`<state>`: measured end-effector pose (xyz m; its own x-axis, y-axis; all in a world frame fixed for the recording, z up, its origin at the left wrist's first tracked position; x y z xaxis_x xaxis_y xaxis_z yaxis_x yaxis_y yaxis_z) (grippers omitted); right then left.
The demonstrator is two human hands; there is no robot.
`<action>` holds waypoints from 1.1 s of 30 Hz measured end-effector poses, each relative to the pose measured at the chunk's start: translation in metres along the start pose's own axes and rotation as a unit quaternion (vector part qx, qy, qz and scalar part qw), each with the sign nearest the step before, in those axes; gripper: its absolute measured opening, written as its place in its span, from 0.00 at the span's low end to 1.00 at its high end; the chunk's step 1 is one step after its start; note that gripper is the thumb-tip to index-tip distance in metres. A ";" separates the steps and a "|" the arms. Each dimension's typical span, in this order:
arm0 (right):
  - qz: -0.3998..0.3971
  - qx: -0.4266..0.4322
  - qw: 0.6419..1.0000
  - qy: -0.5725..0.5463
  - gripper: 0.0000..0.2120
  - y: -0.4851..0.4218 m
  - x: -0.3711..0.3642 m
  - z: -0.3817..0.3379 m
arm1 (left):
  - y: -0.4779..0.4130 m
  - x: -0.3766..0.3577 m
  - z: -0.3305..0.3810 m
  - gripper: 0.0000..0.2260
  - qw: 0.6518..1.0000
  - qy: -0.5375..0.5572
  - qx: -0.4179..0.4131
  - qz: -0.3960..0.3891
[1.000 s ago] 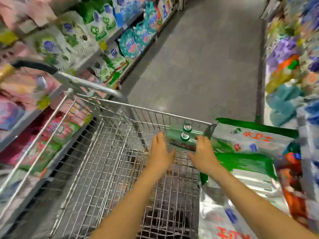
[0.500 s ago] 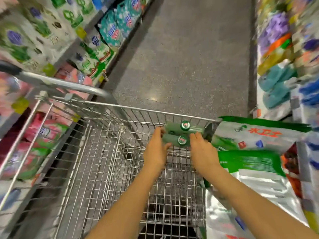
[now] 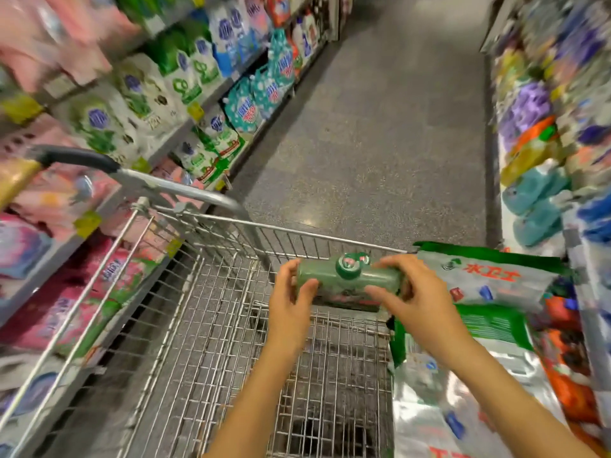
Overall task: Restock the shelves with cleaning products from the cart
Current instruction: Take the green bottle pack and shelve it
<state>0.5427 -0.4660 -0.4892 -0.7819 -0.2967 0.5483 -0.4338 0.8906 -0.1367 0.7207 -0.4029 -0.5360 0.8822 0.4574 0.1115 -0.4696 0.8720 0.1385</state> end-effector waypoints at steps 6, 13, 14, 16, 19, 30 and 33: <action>0.015 0.028 0.988 -0.154 0.13 0.021 0.023 -0.033 | 0.032 0.011 0.054 0.09 0.995 0.042 -0.085 0.003; 0.107 0.072 0.956 -0.263 0.12 0.076 0.043 -0.082 | 0.076 0.016 0.107 0.09 0.981 0.090 -0.164 -0.054; 0.122 0.073 0.953 -0.268 0.12 0.087 0.045 -0.089 | 0.083 0.017 0.112 0.09 0.977 0.100 -0.178 -0.064; 0.154 0.083 0.948 -0.264 0.11 0.110 0.050 -0.106 | 0.099 0.018 0.121 0.12 0.969 0.115 -0.198 -0.089; 0.216 0.093 0.940 -0.246 0.12 0.152 0.053 -0.131 | 0.130 0.021 0.130 0.10 0.957 0.125 -0.217 -0.146; 0.407 0.096 0.900 -0.125 0.14 0.352 0.065 -0.221 | 0.288 0.023 0.161 0.14 0.901 0.161 -0.214 -0.342; 0.460 0.091 0.880 -0.080 0.16 0.415 0.075 -0.246 | 0.342 0.013 0.172 0.18 0.878 0.153 -0.235 -0.387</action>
<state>0.4138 -0.0337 -0.3016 -0.8863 0.4629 0.0155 0.3626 0.7142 -0.5987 0.5658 -0.1287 -0.3176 0.9325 -0.3413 -0.1180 0.2770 0.8856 -0.3727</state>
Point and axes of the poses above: each hand's wrist, its own y-axis away from the middle knuckle, its own x-axis out of the back of the hand, z = x × y, the point moved 2 cm from there along -y, towards the middle knuckle, and after that the axes turned 4 degrees about x, right-handed, at the moved point
